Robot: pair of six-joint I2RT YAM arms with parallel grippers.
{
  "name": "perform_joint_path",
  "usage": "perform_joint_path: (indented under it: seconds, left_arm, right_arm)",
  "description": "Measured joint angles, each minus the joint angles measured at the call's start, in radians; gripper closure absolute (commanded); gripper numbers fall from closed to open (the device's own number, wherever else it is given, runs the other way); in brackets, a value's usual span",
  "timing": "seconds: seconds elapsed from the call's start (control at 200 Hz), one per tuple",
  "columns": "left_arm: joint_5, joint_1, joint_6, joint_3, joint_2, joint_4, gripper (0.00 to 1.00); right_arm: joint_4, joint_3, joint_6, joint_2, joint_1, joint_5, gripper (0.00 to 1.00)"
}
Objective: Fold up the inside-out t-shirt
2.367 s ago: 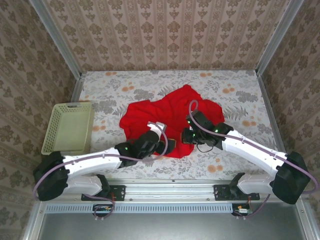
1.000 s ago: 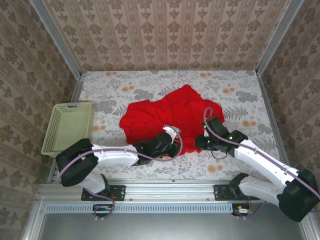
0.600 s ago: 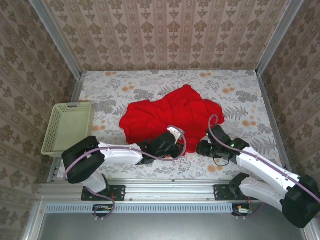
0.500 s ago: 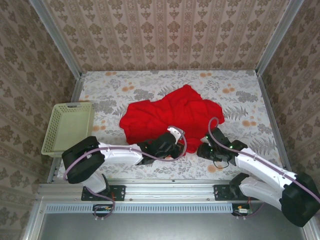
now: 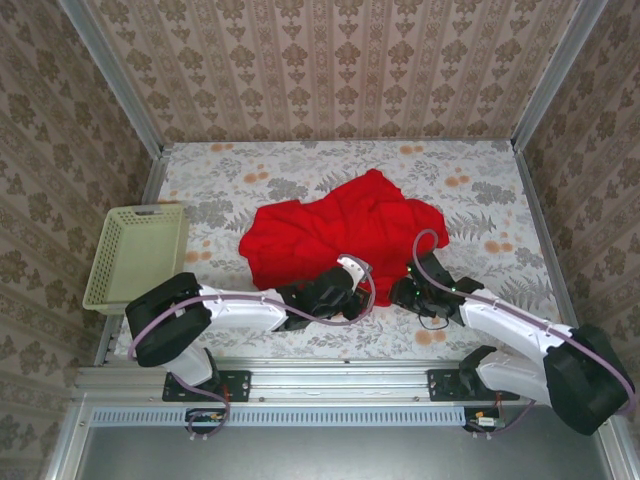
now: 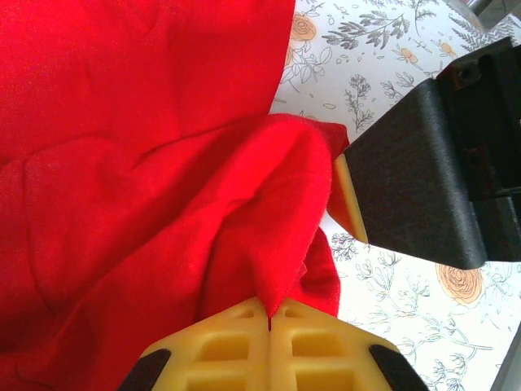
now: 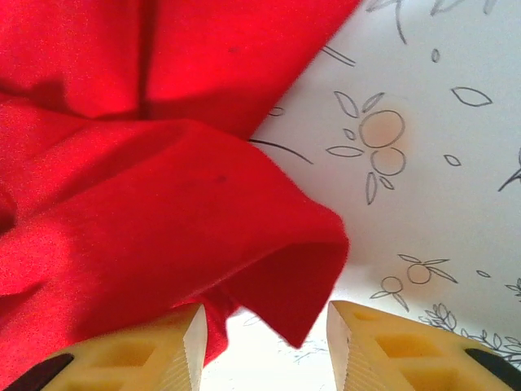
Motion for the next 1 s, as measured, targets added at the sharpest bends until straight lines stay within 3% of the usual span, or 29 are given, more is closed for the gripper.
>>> perform_joint_path:
  seconds: [0.1, 0.185, 0.375, 0.715, 1.0]
  left_arm:
    - [0.000, 0.000, 0.006, 0.000, 0.004, -0.001, 0.91]
    - [-0.001, 0.000, 0.008, 0.000, 0.005, -0.004, 0.87]
    - [0.004, 0.018, 0.007, -0.008, 0.004, 0.008, 0.60]
    - [0.003, 0.114, -0.014, -0.019, 0.072, -0.004, 0.43]
    - [0.038, 0.113, -0.010, -0.022, 0.099, 0.004, 0.29]
  right_arm:
    - [0.008, 0.000, 0.002, 0.016, 0.000, 0.007, 0.66]
    - [0.007, 0.002, -0.007, 0.016, 0.000, 0.024, 0.80]
    - [-0.070, 0.037, -0.038, -0.011, -0.008, 0.106, 1.00]
    - [-0.258, 0.055, -0.089, -0.200, -0.099, 0.173, 1.00]
    - [-0.255, 0.055, -0.154, -0.163, -0.336, 0.046, 1.00]
